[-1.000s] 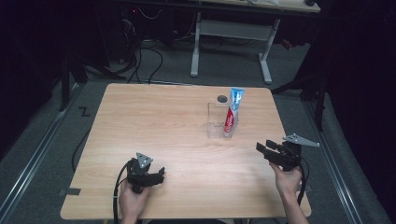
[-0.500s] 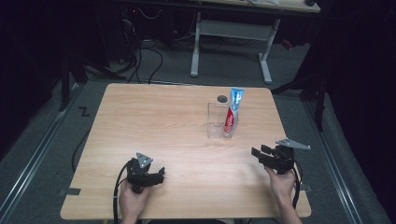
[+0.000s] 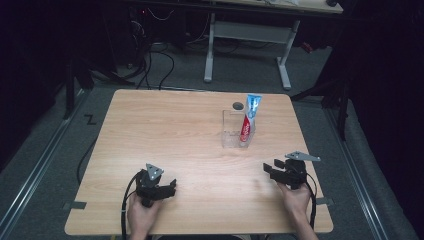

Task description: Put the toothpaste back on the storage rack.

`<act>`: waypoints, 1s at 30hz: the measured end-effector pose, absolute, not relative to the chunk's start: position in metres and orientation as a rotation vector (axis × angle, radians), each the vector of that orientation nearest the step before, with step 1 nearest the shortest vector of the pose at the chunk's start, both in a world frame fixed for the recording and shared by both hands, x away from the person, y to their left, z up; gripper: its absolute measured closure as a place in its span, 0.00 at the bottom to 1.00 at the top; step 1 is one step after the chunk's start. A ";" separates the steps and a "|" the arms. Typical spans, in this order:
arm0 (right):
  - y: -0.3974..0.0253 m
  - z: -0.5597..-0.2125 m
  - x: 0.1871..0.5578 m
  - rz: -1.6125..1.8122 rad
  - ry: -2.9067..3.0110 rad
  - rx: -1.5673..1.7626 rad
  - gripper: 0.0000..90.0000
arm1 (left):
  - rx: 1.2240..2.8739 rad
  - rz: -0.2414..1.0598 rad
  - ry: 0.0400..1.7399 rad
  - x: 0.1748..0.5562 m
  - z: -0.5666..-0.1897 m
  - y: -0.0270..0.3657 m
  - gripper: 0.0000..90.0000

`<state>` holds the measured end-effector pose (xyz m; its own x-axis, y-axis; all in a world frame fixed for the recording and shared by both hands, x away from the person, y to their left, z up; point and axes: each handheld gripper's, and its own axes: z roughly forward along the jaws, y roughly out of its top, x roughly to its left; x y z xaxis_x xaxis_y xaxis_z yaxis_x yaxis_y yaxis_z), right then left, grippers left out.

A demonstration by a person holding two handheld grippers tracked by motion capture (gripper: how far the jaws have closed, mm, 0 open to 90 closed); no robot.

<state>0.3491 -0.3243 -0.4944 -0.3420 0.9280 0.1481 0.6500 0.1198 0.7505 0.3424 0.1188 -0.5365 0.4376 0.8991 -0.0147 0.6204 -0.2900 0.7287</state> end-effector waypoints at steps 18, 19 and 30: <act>-0.315 -0.521 0.355 0.974 2.084 1.559 0.49 | 2.021 0.533 1.273 0.342 -0.537 0.119 0.18; -0.315 -0.522 0.356 0.970 2.085 1.555 0.49 | 2.021 0.533 1.273 0.342 -0.537 0.119 0.18; -0.307 -0.528 0.355 0.927 2.068 1.494 0.47 | 2.021 0.533 1.273 0.342 -0.537 0.119 0.18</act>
<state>0.3554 -0.3066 -0.5285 -0.3315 0.9424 0.0438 0.6597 0.1984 0.7249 0.3424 0.1188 -0.5365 0.4375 0.8991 -0.0147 0.6204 -0.2900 0.7287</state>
